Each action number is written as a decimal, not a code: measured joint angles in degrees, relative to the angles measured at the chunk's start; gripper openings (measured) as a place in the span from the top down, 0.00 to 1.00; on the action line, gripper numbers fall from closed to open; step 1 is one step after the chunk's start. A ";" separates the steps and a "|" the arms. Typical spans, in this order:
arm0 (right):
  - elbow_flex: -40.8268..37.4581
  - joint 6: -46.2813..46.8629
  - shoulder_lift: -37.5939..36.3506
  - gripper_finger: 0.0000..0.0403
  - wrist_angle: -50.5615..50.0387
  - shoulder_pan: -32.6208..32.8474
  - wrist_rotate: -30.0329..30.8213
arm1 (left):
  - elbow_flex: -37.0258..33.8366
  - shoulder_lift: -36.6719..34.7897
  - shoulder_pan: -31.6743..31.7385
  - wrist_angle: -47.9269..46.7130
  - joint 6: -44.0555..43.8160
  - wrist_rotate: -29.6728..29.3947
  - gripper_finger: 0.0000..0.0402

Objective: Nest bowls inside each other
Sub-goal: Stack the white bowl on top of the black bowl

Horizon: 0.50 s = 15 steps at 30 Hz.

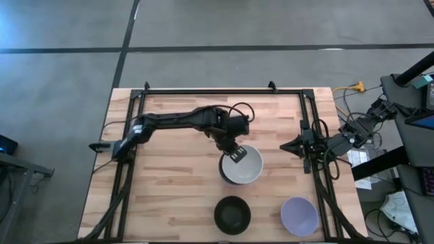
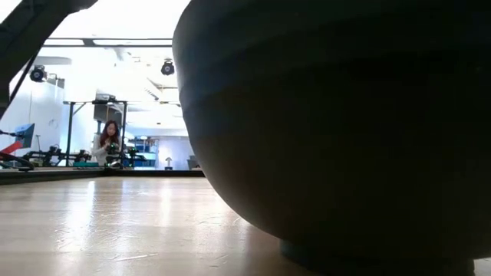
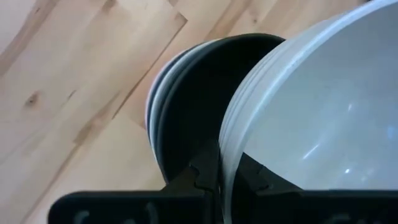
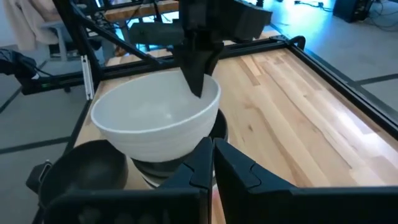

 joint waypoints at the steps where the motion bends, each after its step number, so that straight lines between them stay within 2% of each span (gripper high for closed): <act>1: 0.00 0.01 0.04 0.98 0.00 0.00 0.00 | 0.00 0.42 -0.01 0.11 0.01 -0.10 1.00; 15: -0.04 2.60 1.41 0.98 -0.42 0.00 -2.77 | 0.00 4.25 -0.04 -3.69 -0.03 -1.73 1.00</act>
